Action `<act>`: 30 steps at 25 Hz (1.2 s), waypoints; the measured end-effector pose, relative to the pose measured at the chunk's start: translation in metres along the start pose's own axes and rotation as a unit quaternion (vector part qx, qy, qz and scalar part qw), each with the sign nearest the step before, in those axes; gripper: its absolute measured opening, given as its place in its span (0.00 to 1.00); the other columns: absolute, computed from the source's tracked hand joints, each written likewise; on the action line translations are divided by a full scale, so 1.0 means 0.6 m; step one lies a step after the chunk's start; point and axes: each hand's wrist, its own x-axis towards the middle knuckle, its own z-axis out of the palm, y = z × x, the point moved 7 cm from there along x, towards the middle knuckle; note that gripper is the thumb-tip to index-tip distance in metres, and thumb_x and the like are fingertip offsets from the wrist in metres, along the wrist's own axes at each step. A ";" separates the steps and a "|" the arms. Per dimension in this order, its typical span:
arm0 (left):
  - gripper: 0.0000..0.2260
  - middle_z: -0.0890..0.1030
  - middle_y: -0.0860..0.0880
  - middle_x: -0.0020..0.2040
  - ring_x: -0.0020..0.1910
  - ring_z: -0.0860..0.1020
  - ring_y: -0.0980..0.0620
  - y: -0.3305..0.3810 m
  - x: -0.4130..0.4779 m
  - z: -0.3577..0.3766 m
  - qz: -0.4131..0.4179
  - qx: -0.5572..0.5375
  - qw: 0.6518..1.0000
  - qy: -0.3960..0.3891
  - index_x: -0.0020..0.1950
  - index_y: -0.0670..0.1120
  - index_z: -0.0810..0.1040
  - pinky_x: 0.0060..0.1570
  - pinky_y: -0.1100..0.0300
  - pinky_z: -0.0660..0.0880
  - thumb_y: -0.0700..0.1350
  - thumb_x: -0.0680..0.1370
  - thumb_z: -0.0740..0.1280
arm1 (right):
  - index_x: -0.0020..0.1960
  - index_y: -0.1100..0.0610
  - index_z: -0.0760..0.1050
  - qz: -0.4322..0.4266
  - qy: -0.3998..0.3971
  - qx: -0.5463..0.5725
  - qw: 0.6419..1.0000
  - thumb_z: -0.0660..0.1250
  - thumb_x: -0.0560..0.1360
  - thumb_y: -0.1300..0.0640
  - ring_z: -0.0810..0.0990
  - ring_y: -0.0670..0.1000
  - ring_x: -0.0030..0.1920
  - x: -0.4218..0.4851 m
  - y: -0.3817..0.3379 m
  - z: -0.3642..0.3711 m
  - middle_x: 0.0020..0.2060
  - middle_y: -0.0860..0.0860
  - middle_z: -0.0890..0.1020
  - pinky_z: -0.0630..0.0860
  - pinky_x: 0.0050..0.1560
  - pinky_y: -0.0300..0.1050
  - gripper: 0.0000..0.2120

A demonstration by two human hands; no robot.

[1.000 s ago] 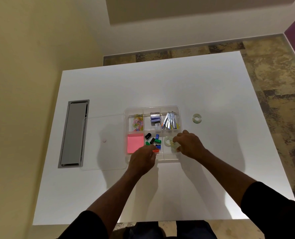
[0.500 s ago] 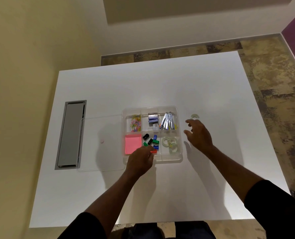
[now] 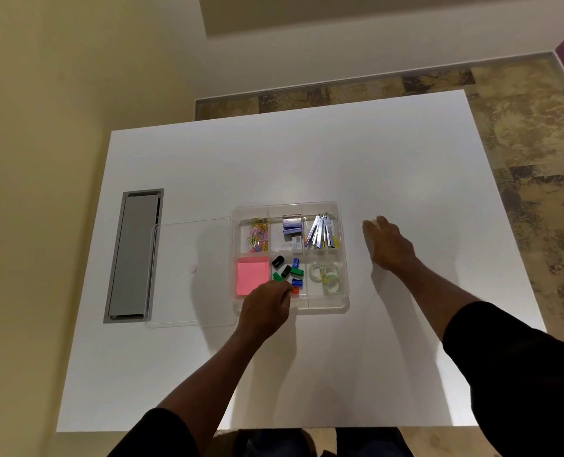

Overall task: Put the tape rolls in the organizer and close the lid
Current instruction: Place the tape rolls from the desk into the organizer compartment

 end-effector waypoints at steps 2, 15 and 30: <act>0.10 0.89 0.47 0.51 0.44 0.84 0.51 -0.002 0.002 -0.002 0.001 -0.002 1.000 0.004 0.60 0.46 0.86 0.45 0.53 0.84 0.44 0.84 0.66 | 0.70 0.57 0.69 0.006 0.035 -0.019 0.999 0.65 0.79 0.66 0.75 0.63 0.67 -0.009 -0.004 -0.005 0.66 0.59 0.72 0.84 0.56 0.62 0.20; 0.10 0.89 0.46 0.51 0.44 0.84 0.50 -0.006 -0.009 -0.012 -0.004 -0.013 1.000 -0.006 0.60 0.45 0.86 0.47 0.51 0.84 0.44 0.85 0.66 | 0.68 0.55 0.77 -0.008 0.129 0.168 0.977 0.76 0.75 0.59 0.80 0.61 0.59 -0.088 -0.037 0.021 0.59 0.58 0.79 0.83 0.52 0.55 0.22; 0.09 0.89 0.46 0.49 0.43 0.84 0.51 -0.009 -0.043 -0.019 -0.007 -0.011 1.000 0.002 0.60 0.45 0.86 0.43 0.55 0.83 0.45 0.84 0.67 | 0.71 0.51 0.78 -0.202 0.068 -0.100 0.972 0.74 0.78 0.48 0.78 0.55 0.64 -0.126 -0.166 0.040 0.65 0.52 0.82 0.76 0.61 0.49 0.23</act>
